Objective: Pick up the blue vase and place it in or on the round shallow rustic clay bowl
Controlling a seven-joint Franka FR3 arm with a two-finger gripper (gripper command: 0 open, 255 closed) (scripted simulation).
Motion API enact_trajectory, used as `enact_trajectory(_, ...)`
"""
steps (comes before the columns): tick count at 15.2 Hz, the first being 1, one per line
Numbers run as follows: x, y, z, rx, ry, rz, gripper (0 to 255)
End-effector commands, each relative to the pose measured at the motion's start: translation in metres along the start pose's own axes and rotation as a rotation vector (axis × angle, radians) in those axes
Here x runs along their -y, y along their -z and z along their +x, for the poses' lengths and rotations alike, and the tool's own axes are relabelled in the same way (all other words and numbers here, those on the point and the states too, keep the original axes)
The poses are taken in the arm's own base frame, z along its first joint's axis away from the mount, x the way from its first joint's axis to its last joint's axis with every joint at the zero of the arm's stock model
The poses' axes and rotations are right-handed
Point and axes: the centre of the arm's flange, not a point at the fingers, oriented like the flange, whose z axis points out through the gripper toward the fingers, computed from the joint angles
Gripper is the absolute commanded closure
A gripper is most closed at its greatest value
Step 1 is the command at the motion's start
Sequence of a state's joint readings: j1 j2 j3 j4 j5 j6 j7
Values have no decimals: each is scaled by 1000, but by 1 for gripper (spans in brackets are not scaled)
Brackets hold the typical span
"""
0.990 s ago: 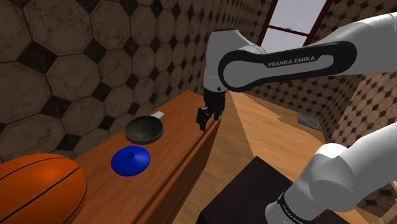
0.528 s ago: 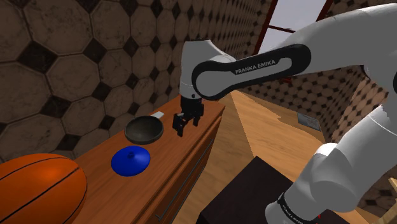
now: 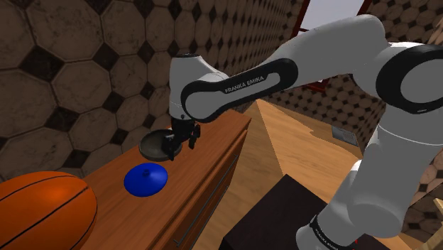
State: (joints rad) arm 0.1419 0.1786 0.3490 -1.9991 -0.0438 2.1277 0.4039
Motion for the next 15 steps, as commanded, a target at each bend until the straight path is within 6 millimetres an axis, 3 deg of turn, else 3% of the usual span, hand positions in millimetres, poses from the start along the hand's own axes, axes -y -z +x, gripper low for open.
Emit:
enact_trajectory(1, 19, -10, 15, -4, -2, 11, 0)
enact_trajectory(9, 83, -44, 78, -19, -5, 50, 0)
enact_trajectory(15, 84, -75, 79, -19, -5, 50, 0)
